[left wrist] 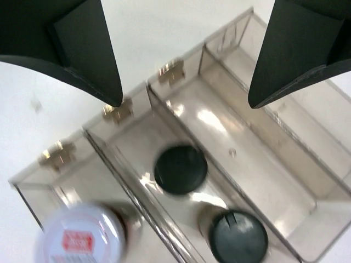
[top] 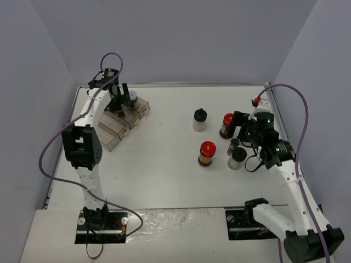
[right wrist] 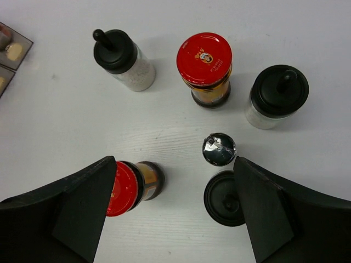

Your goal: Organize the condiment bottles

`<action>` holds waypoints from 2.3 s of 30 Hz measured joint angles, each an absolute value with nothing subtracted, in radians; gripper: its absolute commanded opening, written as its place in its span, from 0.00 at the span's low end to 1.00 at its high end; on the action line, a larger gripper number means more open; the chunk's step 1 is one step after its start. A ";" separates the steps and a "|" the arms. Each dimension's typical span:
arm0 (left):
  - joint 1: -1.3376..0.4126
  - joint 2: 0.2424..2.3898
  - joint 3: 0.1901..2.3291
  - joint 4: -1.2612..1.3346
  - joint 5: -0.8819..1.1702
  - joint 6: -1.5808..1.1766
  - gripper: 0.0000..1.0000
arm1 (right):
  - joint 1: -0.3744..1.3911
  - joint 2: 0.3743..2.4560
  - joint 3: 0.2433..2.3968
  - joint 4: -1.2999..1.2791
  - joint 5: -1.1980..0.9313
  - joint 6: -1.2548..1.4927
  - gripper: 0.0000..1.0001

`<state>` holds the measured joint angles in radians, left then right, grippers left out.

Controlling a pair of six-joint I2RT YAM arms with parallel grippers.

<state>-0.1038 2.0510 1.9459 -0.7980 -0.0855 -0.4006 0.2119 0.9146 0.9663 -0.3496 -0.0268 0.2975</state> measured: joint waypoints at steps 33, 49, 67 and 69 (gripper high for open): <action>-0.398 1.399 1.344 -0.752 -0.079 -0.348 0.97 | 0.216 1.363 0.935 -0.372 0.135 0.348 0.56; -0.398 1.374 1.342 -0.766 -0.087 -0.338 0.97 | 0.225 1.382 0.987 -0.373 0.114 0.313 0.00; -0.374 1.114 1.218 -0.782 -0.097 -0.297 0.97 | 0.699 1.756 1.608 -0.396 0.036 0.167 0.00; -0.369 1.068 1.176 -0.786 -0.095 -0.297 0.97 | 0.742 1.828 1.638 -0.394 0.036 0.149 0.00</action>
